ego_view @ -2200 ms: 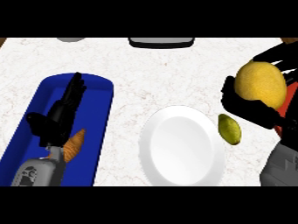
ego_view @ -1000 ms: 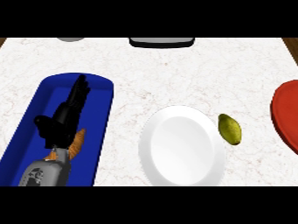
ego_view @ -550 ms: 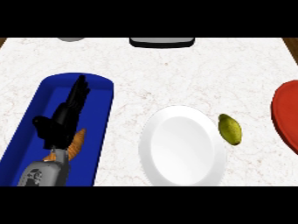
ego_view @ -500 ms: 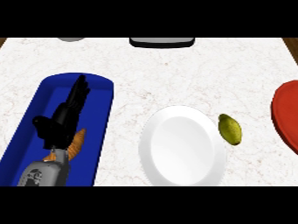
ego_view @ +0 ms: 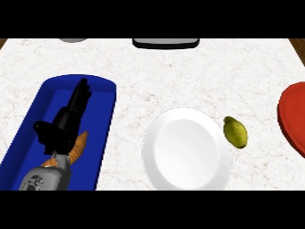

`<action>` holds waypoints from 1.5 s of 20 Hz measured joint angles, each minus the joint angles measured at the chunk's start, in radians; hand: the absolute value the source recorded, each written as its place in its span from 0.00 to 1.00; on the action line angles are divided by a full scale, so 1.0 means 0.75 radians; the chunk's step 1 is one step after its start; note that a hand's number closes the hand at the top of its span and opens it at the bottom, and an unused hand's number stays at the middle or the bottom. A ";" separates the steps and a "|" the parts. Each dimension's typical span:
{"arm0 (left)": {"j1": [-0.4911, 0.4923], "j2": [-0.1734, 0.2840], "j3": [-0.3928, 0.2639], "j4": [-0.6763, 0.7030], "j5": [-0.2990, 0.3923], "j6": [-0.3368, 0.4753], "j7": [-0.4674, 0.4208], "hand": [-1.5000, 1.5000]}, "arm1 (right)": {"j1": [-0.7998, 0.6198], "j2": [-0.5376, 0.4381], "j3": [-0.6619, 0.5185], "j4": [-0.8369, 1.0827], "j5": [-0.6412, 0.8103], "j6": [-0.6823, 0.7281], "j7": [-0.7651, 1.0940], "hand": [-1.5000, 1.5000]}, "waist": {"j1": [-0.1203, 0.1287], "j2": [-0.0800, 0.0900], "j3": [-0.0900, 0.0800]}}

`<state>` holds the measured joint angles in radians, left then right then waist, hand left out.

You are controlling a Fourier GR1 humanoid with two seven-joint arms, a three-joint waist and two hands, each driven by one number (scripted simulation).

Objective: Pick the lemon from the plate and place it in the bowl

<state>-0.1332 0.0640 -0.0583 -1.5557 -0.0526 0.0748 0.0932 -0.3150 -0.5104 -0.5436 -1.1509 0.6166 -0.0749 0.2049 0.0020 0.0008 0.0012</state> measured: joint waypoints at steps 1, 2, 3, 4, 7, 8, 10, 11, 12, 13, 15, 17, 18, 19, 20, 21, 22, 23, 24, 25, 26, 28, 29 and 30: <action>-0.005 -0.003 0.001 0.000 0.001 0.001 0.002 0.50 | 0.007 0.003 -0.019 0.011 -0.034 -0.007 -0.051 0.00 | -0.001 0.000 0.000; -0.008 0.000 0.010 0.018 0.009 -0.008 -0.013 0.50 | -0.002 0.009 -0.030 0.012 -0.059 -0.018 -0.086 0.00 | -0.002 0.000 0.000; -0.010 0.006 0.015 0.013 0.010 -0.011 -0.007 0.50 | 0.002 0.021 -0.042 -0.008 -0.084 -0.034 -0.114 0.00 | -0.003 -0.001 0.000; -0.004 0.002 0.009 0.006 0.003 -0.005 -0.009 0.50 | -0.004 0.026 -0.059 0.001 -0.104 -0.061 -0.155 0.00 | -0.002 -0.001 -0.001; 0.004 0.013 0.025 0.001 0.015 -0.017 -0.011 0.50 | -0.007 0.044 -0.096 -0.066 -0.159 -0.114 -0.193 0.00 | -0.004 -0.002 -0.001; 0.008 0.008 0.021 0.005 0.015 -0.018 -0.015 0.50 | 0.006 0.043 -0.114 -0.099 -0.185 -0.115 -0.196 0.00 | -0.006 -0.003 -0.001; 0.009 -0.007 0.011 0.020 -0.001 -0.005 -0.031 0.50 | 0.013 0.044 -0.143 -0.159 -0.229 -0.120 -0.170 0.00 | -0.009 -0.003 -0.002; 0.026 -0.018 -0.008 -0.014 -0.011 0.004 -0.010 0.50 | 0.028 0.051 -0.160 -0.180 -0.256 -0.122 -0.167 0.00 | -0.008 -0.004 -0.002; 0.026 -0.021 -0.010 -0.016 -0.014 0.006 -0.008 0.50 | 0.043 0.057 -0.173 -0.224 -0.280 -0.115 -0.138 0.00 | -0.009 -0.004 -0.002; 0.018 -0.012 0.002 -0.010 -0.009 -0.001 -0.007 0.50 | 0.066 0.065 -0.190 -0.249 -0.311 -0.109 -0.135 0.00 | -0.010 -0.004 -0.002; 0.012 -0.012 0.010 0.001 -0.011 0.002 -0.019 0.50 | 0.106 0.077 -0.220 -0.334 -0.378 -0.073 -0.090 0.00 | -0.014 -0.005 -0.002; 0.012 -0.012 0.013 0.001 -0.012 0.003 -0.015 0.50 | 0.160 0.078 -0.277 -0.395 -0.471 -0.023 -0.082 0.00 | -0.018 -0.005 -0.002; 0.033 -0.001 0.019 -0.018 0.000 -0.012 -0.018 0.50 | 0.177 0.080 -0.300 -0.417 -0.513 -0.002 -0.074 0.00 | -0.016 -0.006 -0.002; 0.032 -0.003 0.017 -0.029 -0.003 -0.009 -0.007 0.50 | 0.209 0.090 -0.321 -0.467 -0.555 0.023 -0.056 0.00 | -0.018 -0.006 -0.002; 0.027 -0.009 0.015 -0.021 -0.003 -0.007 -0.012 0.50 | 0.235 0.093 -0.347 -0.477 -0.599 0.047 -0.071 0.00 | -0.018 -0.006 -0.002; 0.016 -0.006 0.020 -0.027 0.002 -0.011 0.002 0.50 | 0.260 0.096 -0.367 -0.492 -0.637 0.068 -0.077 0.00 | -0.017 -0.005 -0.002; 0.016 -0.012 0.016 -0.018 -0.001 -0.011 0.000 0.50 | 0.284 0.100 -0.382 -0.503 -0.672 0.089 -0.089 0.00 | -0.016 -0.005 -0.002; 0.029 -0.007 0.017 -0.028 0.003 -0.020 -0.002 0.50 | 0.309 0.116 -0.393 -0.539 -0.706 0.109 -0.083 0.00 | -0.015 -0.005 -0.002; 0.050 -0.017 0.004 -0.028 -0.010 -0.012 -0.023 0.50 | 0.340 0.137 -0.404 -0.572 -0.736 0.126 -0.085 0.00 | -0.015 -0.005 -0.002; 0.045 -0.013 0.008 -0.046 -0.006 -0.015 0.003 0.50 | 0.365 0.150 -0.414 -0.580 -0.763 0.142 -0.103 0.00 | -0.014 -0.004 -0.002; 0.039 -0.014 0.005 -0.059 -0.005 -0.016 0.021 0.50 | 0.393 0.150 -0.433 -0.583 -0.799 0.175 -0.120 0.00 | -0.014 -0.004 -0.002; 0.011 -0.018 0.011 -0.048 -0.009 -0.009 0.039 0.50 | 0.454 0.171 -0.452 -0.647 -0.852 0.221 -0.115 0.00 | -0.014 -0.004 -0.002; 0.020 -0.028 0.003 -0.042 -0.018 -0.004 0.027 0.50 | 0.473 0.167 -0.464 -0.633 -0.873 0.245 -0.140 0.00 | -0.013 -0.004 -0.002; 0.023 -0.028 0.003 -0.045 -0.020 -0.004 0.025 0.50 | 0.499 0.185 -0.466 -0.644 -0.882 0.259 -0.162 0.00 | -0.013 -0.003 -0.002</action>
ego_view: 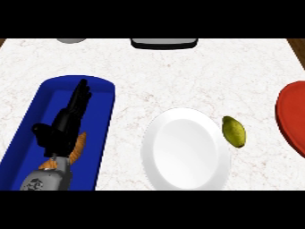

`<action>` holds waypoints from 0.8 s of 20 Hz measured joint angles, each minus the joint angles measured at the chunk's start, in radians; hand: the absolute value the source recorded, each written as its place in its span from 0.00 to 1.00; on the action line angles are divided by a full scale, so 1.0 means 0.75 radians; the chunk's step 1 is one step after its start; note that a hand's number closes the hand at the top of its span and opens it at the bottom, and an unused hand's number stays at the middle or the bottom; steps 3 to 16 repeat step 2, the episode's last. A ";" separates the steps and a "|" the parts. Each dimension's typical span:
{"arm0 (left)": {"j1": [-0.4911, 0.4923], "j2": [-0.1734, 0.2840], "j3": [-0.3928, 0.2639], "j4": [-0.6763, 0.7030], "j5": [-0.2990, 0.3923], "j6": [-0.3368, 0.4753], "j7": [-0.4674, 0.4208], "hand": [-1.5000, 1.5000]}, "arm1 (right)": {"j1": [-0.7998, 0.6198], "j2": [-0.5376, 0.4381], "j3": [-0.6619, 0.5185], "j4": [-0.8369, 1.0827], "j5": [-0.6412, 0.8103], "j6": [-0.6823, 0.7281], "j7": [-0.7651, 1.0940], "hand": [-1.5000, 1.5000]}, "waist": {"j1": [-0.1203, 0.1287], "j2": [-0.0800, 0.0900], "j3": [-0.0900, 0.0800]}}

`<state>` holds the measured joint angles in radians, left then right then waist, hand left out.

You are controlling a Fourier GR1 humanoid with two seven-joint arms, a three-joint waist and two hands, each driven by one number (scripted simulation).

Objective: Pick the lemon from the plate and place it in the bowl

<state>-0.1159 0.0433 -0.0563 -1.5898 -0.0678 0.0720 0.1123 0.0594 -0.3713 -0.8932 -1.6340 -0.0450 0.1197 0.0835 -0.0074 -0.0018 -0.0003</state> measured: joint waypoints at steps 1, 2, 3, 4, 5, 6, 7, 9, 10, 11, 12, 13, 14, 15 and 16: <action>-0.004 0.005 0.005 -0.015 0.003 -0.003 0.016 0.50 | 0.023 -0.005 -0.017 0.008 -0.022 0.025 -0.012 0.00 | 0.001 0.000 0.000; -0.004 -0.003 0.000 -0.004 -0.005 0.002 0.001 0.50 | 0.027 -0.009 -0.015 0.012 -0.026 0.031 -0.017 0.00 | 0.002 0.000 0.000; -0.004 -0.003 0.000 -0.004 -0.005 0.002 0.001 0.50 | 0.027 -0.009 -0.015 0.012 -0.026 0.031 -0.017 0.00 | 0.002 0.000 0.000; -0.004 -0.003 0.000 -0.004 -0.005 0.002 0.001 0.50 | 0.027 -0.009 -0.015 0.012 -0.026 0.031 -0.017 0.00 | 0.002 0.000 0.000; -0.004 -0.003 0.000 -0.004 -0.005 0.002 0.001 0.50 | 0.027 -0.009 -0.015 0.012 -0.026 0.031 -0.017 0.00 | 0.002 0.000 0.000; -0.004 -0.003 0.000 -0.004 -0.005 0.002 0.001 0.50 | 0.027 -0.009 -0.015 0.012 -0.026 0.031 -0.017 0.00 | 0.002 0.000 0.000; -0.004 -0.003 0.000 -0.004 -0.005 0.002 0.001 0.50 | 0.027 -0.009 -0.015 0.012 -0.026 0.031 -0.017 0.00 | 0.002 0.000 0.000; -0.004 -0.003 0.000 -0.004 -0.005 0.002 0.001 0.50 | 0.027 -0.009 -0.015 0.012 -0.026 0.031 -0.017 0.00 | 0.002 0.000 0.000; -0.004 -0.003 0.000 -0.004 -0.005 0.002 0.001 0.50 | 0.027 -0.009 -0.015 0.012 -0.026 0.031 -0.017 0.00 | 0.002 0.000 0.000; -0.004 -0.003 0.000 -0.004 -0.005 0.002 0.001 0.50 | 0.027 -0.009 -0.015 0.012 -0.026 0.031 -0.017 0.00 | 0.002 0.000 0.000; -0.004 -0.003 0.000 -0.004 -0.005 0.002 0.001 0.50 | 0.027 -0.009 -0.015 0.012 -0.026 0.031 -0.017 0.00 | 0.002 0.000 0.000; -0.004 -0.003 0.000 -0.004 -0.005 0.002 0.001 0.50 | 0.027 -0.009 -0.015 0.012 -0.026 0.031 -0.017 0.00 | 0.002 0.000 0.000; -0.004 -0.003 0.000 -0.004 -0.005 0.002 0.001 0.50 | 0.027 -0.009 -0.015 0.012 -0.026 0.031 -0.017 0.00 | 0.002 0.000 0.000; -0.004 -0.003 0.000 -0.004 -0.005 0.002 0.001 0.50 | 0.027 -0.009 -0.015 0.012 -0.026 0.031 -0.017 0.00 | 0.002 0.000 0.000; -0.004 -0.003 0.000 -0.004 -0.005 0.002 0.001 0.50 | 0.027 -0.009 -0.015 0.012 -0.026 0.031 -0.017 0.00 | 0.002 0.000 0.000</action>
